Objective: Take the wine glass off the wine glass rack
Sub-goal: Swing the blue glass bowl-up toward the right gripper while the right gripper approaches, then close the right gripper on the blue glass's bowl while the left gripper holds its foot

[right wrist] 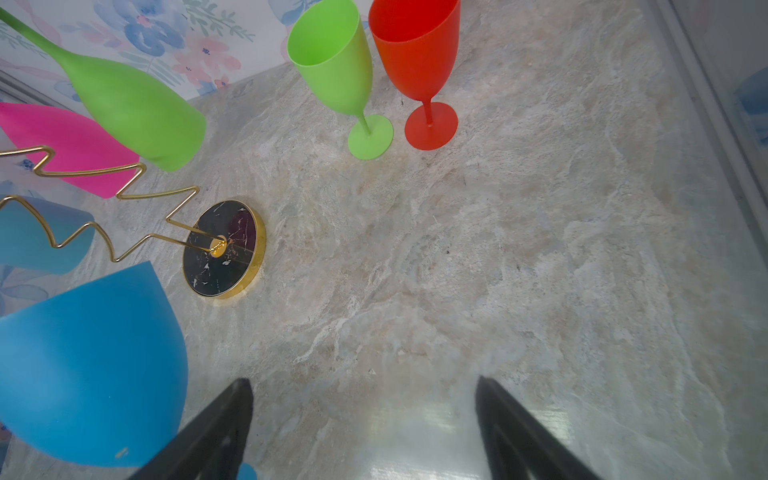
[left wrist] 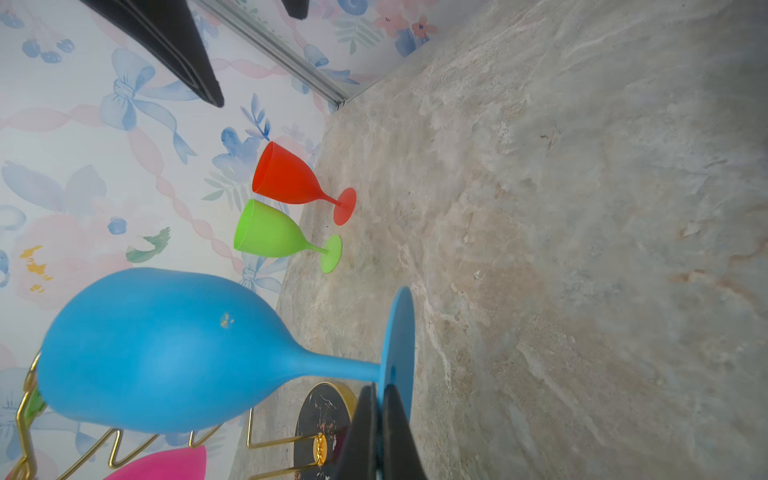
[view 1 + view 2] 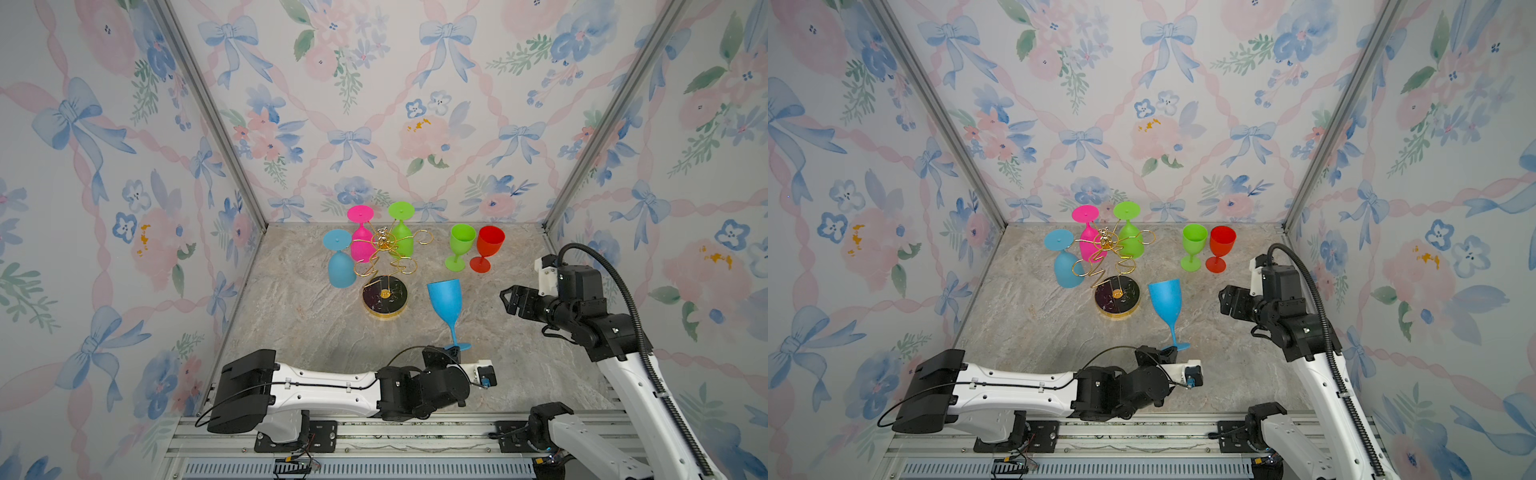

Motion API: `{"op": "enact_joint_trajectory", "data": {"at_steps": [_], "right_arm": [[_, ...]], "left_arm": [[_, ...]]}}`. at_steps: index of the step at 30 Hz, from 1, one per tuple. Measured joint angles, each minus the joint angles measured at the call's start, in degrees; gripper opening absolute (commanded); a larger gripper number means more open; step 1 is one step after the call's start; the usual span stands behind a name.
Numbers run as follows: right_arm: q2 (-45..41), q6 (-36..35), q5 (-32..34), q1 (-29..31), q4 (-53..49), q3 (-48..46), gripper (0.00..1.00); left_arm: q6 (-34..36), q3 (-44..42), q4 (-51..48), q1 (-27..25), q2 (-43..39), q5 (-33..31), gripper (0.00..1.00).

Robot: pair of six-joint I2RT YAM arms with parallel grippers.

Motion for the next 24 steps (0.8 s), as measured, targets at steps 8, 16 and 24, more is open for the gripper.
{"op": "enact_joint_trajectory", "data": {"at_steps": [8,16,24], "right_arm": [[3.50,1.07,-4.11,1.62,-1.11,3.87,0.84],[5.99,4.13,-5.55,6.75,-2.25,10.21,0.80],[9.29,8.31,-10.60,9.22,-6.58,13.64,0.76]], "left_arm": [[16.00,-9.25,15.76,-0.39,0.57,-5.73,0.00],[26.82,-11.56,25.46,-0.39,5.27,-9.57,0.00],[37.35,-14.45,37.35,-0.39,12.13,-15.15,0.00]]}}
